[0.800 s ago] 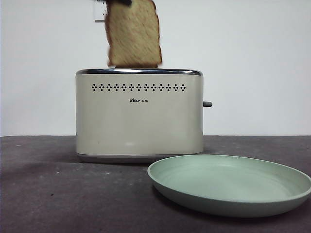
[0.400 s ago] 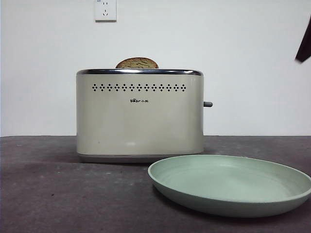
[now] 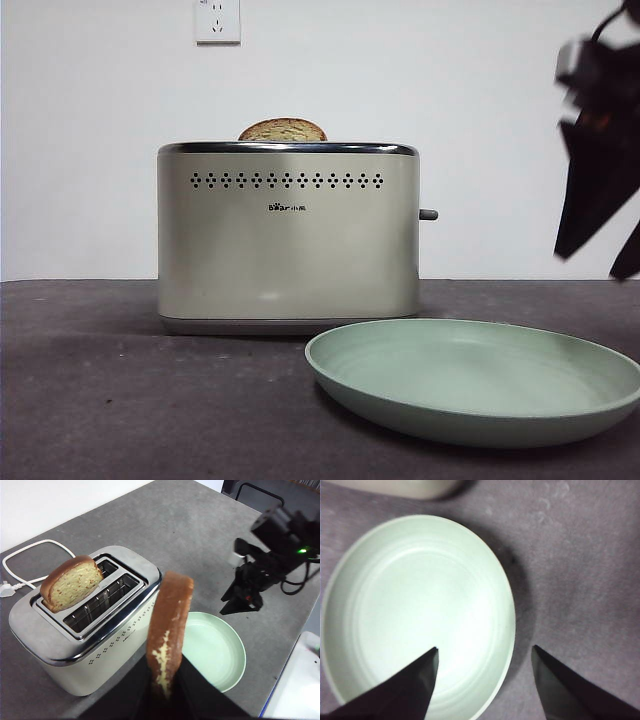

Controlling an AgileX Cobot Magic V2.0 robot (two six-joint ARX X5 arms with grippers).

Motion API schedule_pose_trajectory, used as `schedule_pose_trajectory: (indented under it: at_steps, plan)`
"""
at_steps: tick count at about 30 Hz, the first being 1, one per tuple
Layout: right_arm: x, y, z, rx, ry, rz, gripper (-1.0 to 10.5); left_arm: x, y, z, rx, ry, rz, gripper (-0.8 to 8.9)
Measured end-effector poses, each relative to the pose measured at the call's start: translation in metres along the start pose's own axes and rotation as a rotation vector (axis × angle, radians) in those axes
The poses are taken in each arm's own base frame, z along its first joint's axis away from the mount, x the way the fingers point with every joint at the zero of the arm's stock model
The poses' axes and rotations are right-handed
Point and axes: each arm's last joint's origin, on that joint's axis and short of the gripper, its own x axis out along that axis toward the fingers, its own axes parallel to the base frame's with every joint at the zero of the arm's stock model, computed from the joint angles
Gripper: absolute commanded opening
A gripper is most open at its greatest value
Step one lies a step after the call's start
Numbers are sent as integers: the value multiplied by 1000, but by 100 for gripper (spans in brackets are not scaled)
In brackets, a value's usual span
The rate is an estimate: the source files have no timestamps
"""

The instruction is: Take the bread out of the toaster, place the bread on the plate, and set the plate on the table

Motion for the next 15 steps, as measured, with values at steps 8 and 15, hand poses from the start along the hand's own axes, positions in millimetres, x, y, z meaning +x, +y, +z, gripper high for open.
schedule_pose_trajectory:
  at_steps: [8, 15]
  plan:
    - [31, -12, 4, 28, 73, -3, 241, 19, -2, -51, -42, 64, -14, 4]
    - [45, -17, 5, 38, 104, -4, 170, 33, -5, -93, -106, 104, -42, 4]
